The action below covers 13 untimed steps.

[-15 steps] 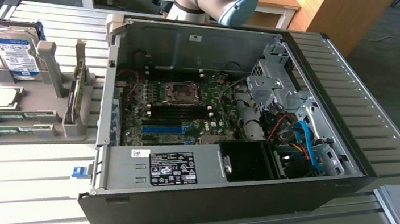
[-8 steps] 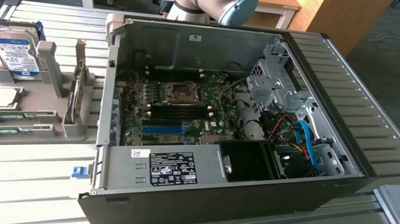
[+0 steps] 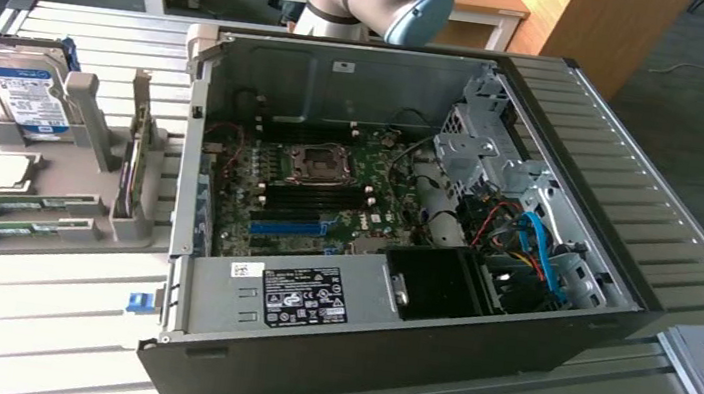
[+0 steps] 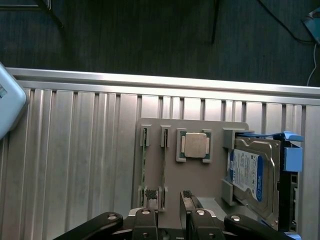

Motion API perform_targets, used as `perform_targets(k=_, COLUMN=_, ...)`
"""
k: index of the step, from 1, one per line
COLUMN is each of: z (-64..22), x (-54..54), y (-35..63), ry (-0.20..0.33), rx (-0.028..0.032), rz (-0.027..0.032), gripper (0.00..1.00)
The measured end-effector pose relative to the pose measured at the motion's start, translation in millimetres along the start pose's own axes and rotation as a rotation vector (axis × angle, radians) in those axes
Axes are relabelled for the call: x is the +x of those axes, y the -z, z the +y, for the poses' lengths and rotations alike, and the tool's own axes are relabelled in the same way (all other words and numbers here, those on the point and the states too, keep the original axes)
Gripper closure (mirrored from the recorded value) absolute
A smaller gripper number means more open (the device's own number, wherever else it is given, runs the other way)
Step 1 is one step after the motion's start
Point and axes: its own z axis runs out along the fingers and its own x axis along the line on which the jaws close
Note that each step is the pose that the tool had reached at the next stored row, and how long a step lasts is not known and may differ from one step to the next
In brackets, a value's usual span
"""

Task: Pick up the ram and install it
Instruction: 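Pick up the ram and move it above insertion slot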

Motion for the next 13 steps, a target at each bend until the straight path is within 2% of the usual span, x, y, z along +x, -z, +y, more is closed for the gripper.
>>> perform_targets(k=13, z=-0.5, x=0.3, y=-12.4, ry=0.000, rx=0.0000, rz=0.0000, gripper=0.69)
